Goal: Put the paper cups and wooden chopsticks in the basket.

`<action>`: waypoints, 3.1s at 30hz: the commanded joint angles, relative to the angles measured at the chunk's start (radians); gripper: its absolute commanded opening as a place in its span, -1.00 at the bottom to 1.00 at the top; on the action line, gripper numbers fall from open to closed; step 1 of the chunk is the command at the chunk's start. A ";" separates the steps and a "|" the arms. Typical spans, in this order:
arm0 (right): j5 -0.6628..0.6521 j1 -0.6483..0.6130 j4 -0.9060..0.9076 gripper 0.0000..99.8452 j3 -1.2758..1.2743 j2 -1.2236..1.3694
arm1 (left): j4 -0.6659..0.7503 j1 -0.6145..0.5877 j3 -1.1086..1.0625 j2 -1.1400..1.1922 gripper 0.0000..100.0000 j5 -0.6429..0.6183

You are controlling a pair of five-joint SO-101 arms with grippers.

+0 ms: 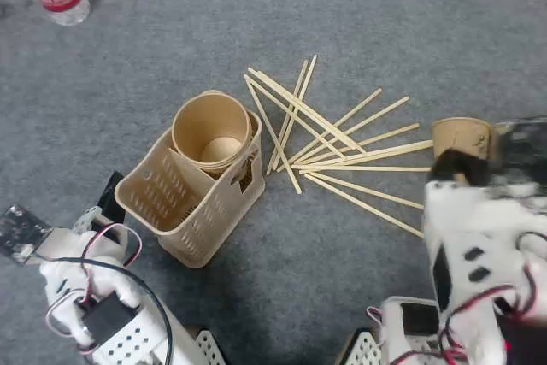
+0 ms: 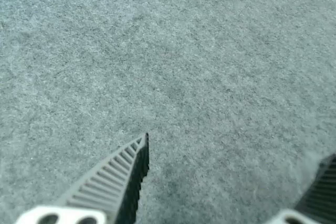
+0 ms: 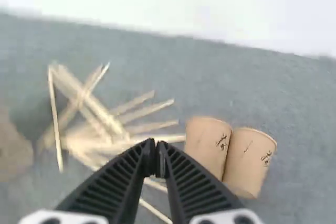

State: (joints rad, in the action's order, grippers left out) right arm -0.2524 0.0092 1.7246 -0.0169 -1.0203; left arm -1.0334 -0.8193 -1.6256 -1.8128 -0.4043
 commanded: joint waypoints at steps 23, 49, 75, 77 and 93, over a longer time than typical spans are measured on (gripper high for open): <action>0.048 -0.074 -0.257 -0.99 -0.617 -0.326 | 0.037 0.089 -0.016 -0.009 -0.11 0.041; 0.175 -0.073 -0.829 -0.98 -1.241 -0.242 | 0.203 -0.080 0.567 -0.006 -0.11 -0.051; 0.170 -0.073 -0.970 -0.98 -1.363 -0.242 | -0.480 0.336 1.558 0.651 -0.11 0.264; 0.170 -0.073 -0.970 -0.98 -1.363 -0.242 | -0.519 0.338 1.592 0.698 -0.11 0.319; 0.172 -0.073 -0.970 -0.98 -1.364 -0.236 | -0.724 0.296 1.593 1.045 -0.11 0.836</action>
State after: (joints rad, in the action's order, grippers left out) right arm -0.0867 -0.0629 0.7733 -1.3871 -1.2612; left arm -1.7346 -0.5125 -0.0176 -0.8155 0.3767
